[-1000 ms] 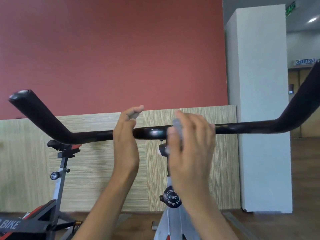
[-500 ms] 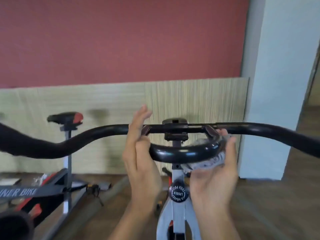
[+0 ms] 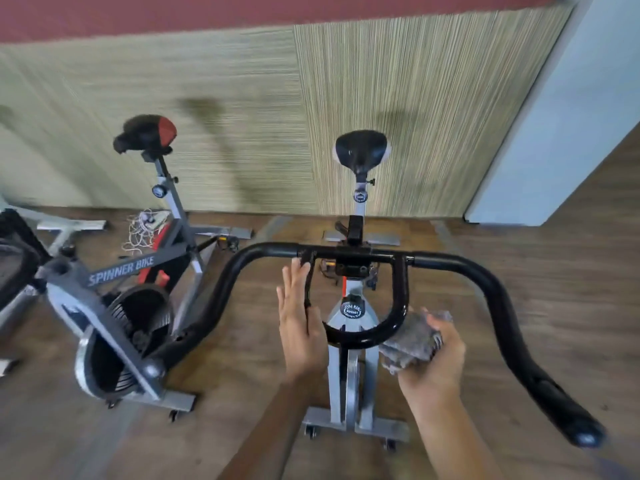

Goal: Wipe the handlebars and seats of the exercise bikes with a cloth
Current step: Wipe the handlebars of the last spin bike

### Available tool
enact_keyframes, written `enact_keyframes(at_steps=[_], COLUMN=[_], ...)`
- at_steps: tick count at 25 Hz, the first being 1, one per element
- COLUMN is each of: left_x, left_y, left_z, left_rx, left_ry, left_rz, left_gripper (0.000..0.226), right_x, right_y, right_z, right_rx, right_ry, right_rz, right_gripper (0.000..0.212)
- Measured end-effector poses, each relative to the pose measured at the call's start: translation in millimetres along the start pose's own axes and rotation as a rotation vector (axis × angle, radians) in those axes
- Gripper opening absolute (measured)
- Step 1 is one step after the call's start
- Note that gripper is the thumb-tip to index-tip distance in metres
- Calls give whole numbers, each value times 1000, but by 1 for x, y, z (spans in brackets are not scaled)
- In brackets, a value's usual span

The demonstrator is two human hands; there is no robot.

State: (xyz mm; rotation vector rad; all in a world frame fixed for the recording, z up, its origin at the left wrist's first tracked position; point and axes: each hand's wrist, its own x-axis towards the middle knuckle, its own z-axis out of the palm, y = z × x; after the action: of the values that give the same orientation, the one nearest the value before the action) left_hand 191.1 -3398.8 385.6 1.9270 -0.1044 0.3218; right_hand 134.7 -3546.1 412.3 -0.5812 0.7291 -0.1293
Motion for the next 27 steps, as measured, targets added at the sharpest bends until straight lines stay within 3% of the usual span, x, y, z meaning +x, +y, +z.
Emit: enact_keyframes(at_steps=[3,5,7,10,13,16,19,21,24,27], left_x=[5,20,42,88,132,168,182,178,170,170], left_y=[26,44,59,58,35,4,-15,-24,-26,-29], left_z=[-7,-14,-19,-26,-35,-42,-39,-33,-28,-25], left_rx=[121,117,113,170,302,468,468,496,726,871], left_ry=[59,114,130,50,-37,-152,-223,-228,-285,-301], left_rz=[-175,-231,-284,-259,-216,-204,-244,-265,-183,-91], left_gripper=[62,51,49,41,34,30,27,26,26,28], right_x=[-22,-29,-27,-11,23,71,89,95,98,107], right_y=[-20,-34,-49,-56,-34,3,28,40,40,18], right_z=[5,22,46,90,120,130,126,124,123,101], right_rx=[-92,-174,-238,-435,-1037,-1748,-2159,-2230,-2200,-2230], right_ry=[208,208,122,-92,-204,-412,-484,-445,-387,-475], right_rz=[-132,-276,-325,-254,-590,-1028,-1015,-912,-1065,-1255], right_gripper=[20,32,36,33,27,58,65,82,63,50])
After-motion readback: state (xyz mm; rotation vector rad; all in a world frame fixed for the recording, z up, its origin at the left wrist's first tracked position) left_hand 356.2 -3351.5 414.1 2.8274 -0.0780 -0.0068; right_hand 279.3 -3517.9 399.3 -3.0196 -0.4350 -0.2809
